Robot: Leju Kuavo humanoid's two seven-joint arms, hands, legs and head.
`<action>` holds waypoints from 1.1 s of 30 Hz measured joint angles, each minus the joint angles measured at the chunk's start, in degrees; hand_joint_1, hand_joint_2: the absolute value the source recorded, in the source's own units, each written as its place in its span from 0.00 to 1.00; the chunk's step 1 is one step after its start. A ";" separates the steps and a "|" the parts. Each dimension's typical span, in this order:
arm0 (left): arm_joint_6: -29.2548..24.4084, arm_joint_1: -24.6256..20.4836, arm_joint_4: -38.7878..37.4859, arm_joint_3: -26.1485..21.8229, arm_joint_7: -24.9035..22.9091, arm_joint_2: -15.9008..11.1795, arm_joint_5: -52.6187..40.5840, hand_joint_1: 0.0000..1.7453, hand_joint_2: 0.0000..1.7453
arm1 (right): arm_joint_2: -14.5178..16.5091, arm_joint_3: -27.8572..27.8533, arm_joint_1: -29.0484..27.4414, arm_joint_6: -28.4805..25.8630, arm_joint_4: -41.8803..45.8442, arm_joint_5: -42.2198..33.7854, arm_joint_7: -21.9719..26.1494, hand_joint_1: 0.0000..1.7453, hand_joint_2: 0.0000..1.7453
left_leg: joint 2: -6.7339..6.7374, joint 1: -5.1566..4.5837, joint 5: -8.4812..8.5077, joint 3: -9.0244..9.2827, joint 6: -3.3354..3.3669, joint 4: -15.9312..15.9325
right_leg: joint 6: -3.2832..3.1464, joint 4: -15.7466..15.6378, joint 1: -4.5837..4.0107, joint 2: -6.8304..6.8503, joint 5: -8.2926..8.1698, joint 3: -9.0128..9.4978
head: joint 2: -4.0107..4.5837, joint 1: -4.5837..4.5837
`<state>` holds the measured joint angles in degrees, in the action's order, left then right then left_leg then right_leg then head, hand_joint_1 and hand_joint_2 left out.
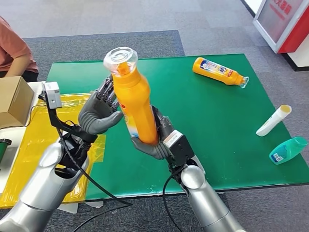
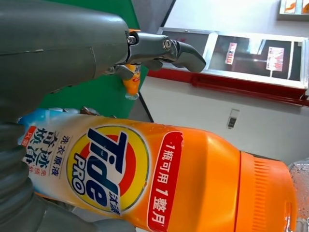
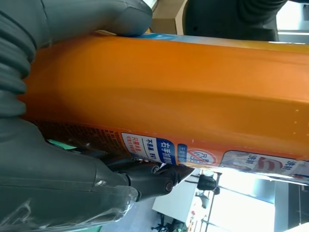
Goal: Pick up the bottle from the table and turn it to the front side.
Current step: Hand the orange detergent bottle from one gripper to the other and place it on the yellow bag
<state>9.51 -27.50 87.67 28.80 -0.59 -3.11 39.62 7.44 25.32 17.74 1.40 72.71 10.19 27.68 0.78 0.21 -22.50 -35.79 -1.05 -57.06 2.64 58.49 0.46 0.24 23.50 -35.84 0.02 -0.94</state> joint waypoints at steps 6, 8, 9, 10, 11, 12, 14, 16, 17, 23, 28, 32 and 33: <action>-0.01 -0.38 -0.56 0.83 -0.10 0.22 0.01 0.00 1.00 | 0.01 0.10 0.07 -0.22 -0.37 0.00 -0.01 1.00 1.00 | 0.00 0.00 0.00 0.00 0.00 0.00 | 0.00 0.00 0.00 0.00 0.00 0.00 | 0.00 0.01; -0.12 -0.71 -0.64 1.40 -0.53 0.40 -0.01 0.00 1.00 | 0.04 0.23 0.15 -0.44 -0.55 -0.02 -0.01 1.00 1.00 | 0.00 0.00 0.00 0.00 0.00 0.00 | 0.00 0.00 0.00 0.00 0.00 0.00 | 0.00 0.01; -0.23 -1.01 -0.68 1.88 -0.83 0.56 -0.07 0.00 1.00 | 0.08 0.32 0.21 -0.55 -0.68 -0.04 -0.01 1.00 1.00 | 0.00 0.00 0.00 0.00 0.00 0.00 | 0.00 0.00 0.00 0.01 0.00 0.00 | 0.00 0.01; -0.39 -1.36 -0.71 2.46 -1.13 0.78 -0.18 0.00 1.00 | 0.13 0.44 0.27 -0.64 -0.83 -0.06 0.00 1.00 1.00 | 0.00 0.00 0.00 0.00 0.00 0.00 | 0.00 0.00 0.00 0.01 0.00 0.00 | 0.00 0.00; -0.63 -1.75 -0.72 3.05 -1.43 1.03 -0.32 0.00 1.00 | 0.17 0.55 0.32 -0.70 -0.97 -0.08 0.02 1.00 1.00 | 0.00 0.00 0.00 0.00 0.00 0.00 | 0.01 0.00 0.00 0.00 -0.01 0.00 | 0.00 0.00; -0.89 -2.14 -0.74 3.55 -1.70 1.27 -0.45 0.00 1.00 | 0.21 0.65 0.36 -0.76 -1.09 -0.13 0.03 1.00 1.00 | 0.00 0.00 0.00 0.00 0.00 0.00 | 0.01 0.00 0.00 0.00 -0.01 0.01 | 0.00 0.00; -1.46 -2.87 -0.83 4.34 -2.20 1.67 -0.60 0.00 1.00 | 0.27 0.78 0.48 -0.91 -1.28 -0.25 0.13 1.00 1.00 | 0.00 -0.01 0.00 0.00 0.00 0.00 | 0.02 0.00 0.01 0.00 -0.02 0.01 | 0.00 -0.01; -1.87 -3.49 -0.95 4.87 -2.52 1.84 -0.60 0.00 1.00 | 0.31 0.80 0.69 -1.03 -1.42 -0.32 0.21 1.00 1.00 | 0.00 -0.01 0.00 0.00 0.00 0.00 | 0.02 0.00 0.01 0.00 -0.02 0.00 | 0.00 -0.01; -2.02 -3.73 -0.99 5.03 -2.61 1.86 -0.60 0.00 1.00 | 0.32 0.81 0.81 -1.10 -1.49 -0.33 0.21 1.00 1.00 | 0.00 -0.01 0.00 0.00 0.00 0.00 | 0.02 0.00 0.01 0.00 -0.02 0.00 | 0.00 0.00; -2.16 -4.39 -1.34 5.40 -2.86 1.93 -0.60 0.00 1.00 | 0.32 0.82 1.15 -1.39 -1.83 -0.34 0.27 1.00 1.00 | 0.00 0.00 0.01 0.00 -0.01 0.00 | 0.02 0.00 0.00 0.00 -0.02 -0.01 | 0.00 0.00; -2.33 -4.61 -1.61 5.55 -2.95 1.96 -0.50 0.00 1.00 | 0.32 0.82 1.25 -1.48 -2.03 -0.37 0.28 1.00 1.00 | 0.00 0.00 0.01 0.00 -0.01 0.00 | 0.02 0.00 0.00 0.00 -0.02 -0.01 | 0.00 0.00; -3.11 -5.30 -2.09 6.33 -3.08 2.14 -0.05 0.00 1.00 | 0.32 0.93 1.43 -1.96 -2.38 -0.42 0.36 1.00 1.00 | 0.00 0.00 0.01 0.00 -0.01 0.00 | 0.02 0.00 0.00 0.00 -0.02 0.00 | 0.00 0.00; -3.29 -5.49 -2.23 6.55 -3.08 2.29 -0.01 0.00 1.00 | 0.32 1.01 1.48 -2.13 -2.50 -0.43 0.39 1.00 1.00 | 0.00 -0.01 0.01 0.00 -0.01 0.00 | 0.02 0.00 0.00 0.00 -0.02 0.00 | 0.00 0.00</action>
<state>6.22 -32.99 85.44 35.35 -3.67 -0.82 39.60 7.76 26.33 19.22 -0.73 70.21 9.75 28.07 0.78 0.20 -22.49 -35.79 -1.06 -57.06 2.66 58.50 0.46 0.25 23.48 -35.85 0.02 -0.94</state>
